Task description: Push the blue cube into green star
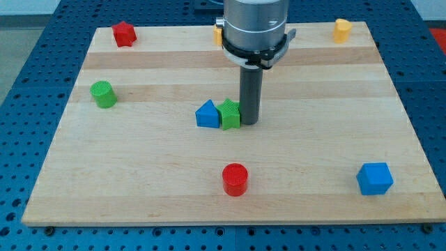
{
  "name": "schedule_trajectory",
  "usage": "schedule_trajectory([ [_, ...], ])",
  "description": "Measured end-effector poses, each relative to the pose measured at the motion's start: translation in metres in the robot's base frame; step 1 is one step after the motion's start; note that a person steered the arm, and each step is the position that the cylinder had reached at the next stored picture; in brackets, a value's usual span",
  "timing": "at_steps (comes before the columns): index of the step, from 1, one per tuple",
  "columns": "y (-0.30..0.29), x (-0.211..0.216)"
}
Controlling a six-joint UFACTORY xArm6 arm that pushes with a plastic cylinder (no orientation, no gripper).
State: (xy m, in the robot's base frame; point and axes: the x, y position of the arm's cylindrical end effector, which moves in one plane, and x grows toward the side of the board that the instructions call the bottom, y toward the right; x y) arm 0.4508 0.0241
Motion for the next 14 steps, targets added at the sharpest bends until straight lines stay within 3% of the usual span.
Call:
schedule_trajectory([
  [2,0.015,-0.002],
  [4,0.218,0.001],
  [5,0.306,0.025],
  [6,0.321,0.041],
  [8,0.309,0.153],
  [9,0.253,0.160],
  [11,0.121,0.114],
  [12,0.095,0.103],
  [14,0.158,0.118],
])
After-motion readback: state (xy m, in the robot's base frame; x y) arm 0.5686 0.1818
